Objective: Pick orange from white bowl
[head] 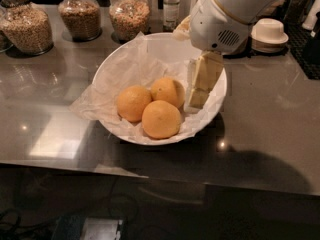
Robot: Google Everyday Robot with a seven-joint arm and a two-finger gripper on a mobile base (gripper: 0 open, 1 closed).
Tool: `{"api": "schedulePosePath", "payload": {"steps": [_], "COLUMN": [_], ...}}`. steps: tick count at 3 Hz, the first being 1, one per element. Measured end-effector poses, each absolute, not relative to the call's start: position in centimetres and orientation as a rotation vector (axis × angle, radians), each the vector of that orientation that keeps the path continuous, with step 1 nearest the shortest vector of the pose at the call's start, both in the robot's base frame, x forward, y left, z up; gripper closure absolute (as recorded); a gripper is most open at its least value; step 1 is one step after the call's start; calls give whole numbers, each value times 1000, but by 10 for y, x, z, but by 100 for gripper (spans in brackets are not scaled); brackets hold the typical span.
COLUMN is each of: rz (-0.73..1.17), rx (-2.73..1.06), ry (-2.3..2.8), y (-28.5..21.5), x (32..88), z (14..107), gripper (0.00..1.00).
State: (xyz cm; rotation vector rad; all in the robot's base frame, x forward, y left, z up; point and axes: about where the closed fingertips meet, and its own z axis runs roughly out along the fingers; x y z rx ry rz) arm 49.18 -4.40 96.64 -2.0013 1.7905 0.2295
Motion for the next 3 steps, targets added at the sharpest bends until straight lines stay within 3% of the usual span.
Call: {"api": "schedulePosePath", "payload": {"steps": [3], "rz": [293], "rx": [-2109], "ry": [1665], "y": [-12], "x": [508], "z": [954], "gripper": [0]}}
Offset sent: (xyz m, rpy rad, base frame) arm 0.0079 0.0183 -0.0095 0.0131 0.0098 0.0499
